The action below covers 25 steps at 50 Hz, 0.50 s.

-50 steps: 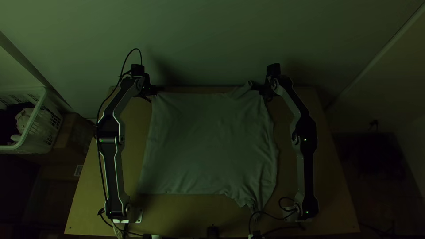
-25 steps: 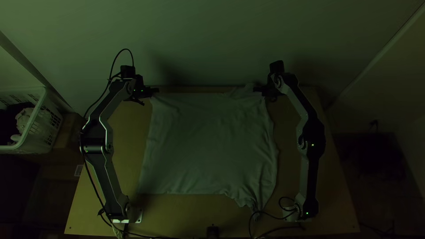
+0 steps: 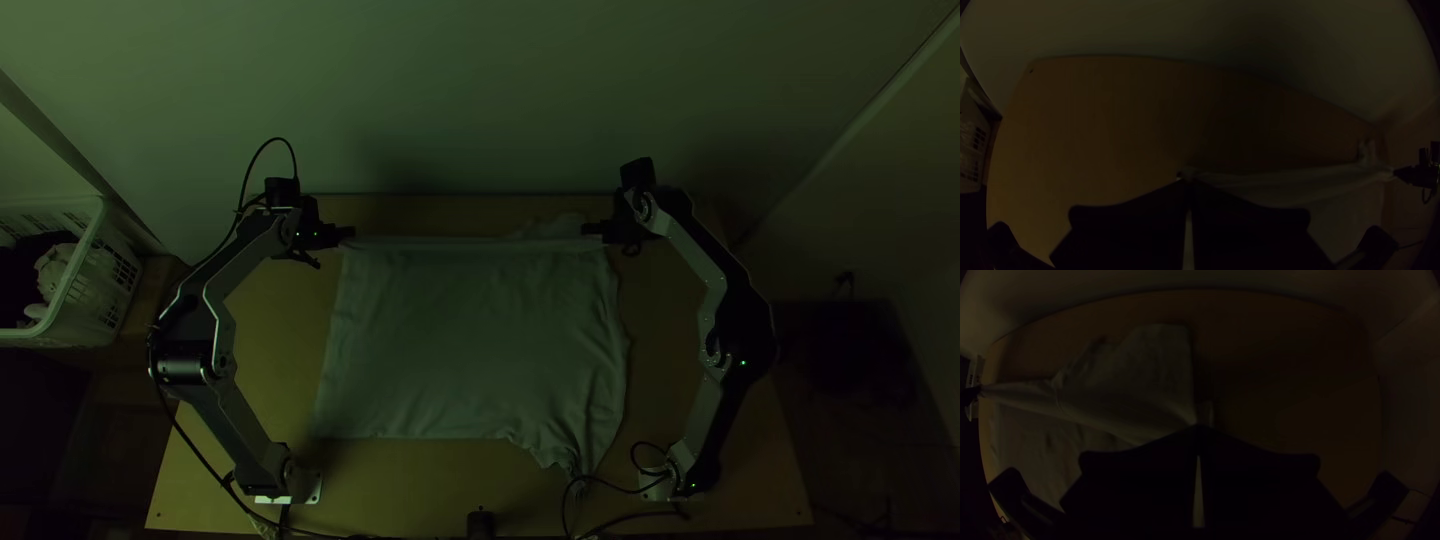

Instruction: Fold the t-shirt

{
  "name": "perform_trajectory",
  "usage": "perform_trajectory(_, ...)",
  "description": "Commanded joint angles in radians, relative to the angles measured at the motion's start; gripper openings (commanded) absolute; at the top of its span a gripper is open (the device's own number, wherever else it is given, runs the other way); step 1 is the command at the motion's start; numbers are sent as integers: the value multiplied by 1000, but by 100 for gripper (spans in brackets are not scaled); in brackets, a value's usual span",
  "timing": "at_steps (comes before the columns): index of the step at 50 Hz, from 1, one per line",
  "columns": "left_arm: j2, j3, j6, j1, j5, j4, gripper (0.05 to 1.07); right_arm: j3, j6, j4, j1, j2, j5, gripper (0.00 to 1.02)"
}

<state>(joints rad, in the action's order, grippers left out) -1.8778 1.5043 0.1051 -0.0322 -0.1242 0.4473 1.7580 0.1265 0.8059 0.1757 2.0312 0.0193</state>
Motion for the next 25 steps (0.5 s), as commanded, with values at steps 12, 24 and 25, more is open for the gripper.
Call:
perform_trajectory(12, 155, -164, -4, -12, -9, -25, 8, -223, -27, -22, 11, -213, 13, 2)
perform_trajectory(24, 246, -283, -21, -21, -14, -45, 8, -405, -34, -53, 16, -348, 13, 2)
perform_trajectory(25, 252, -294, -21, -21, -14, -45, 8, -419, -34, -56, 19, -358, 13, 2)
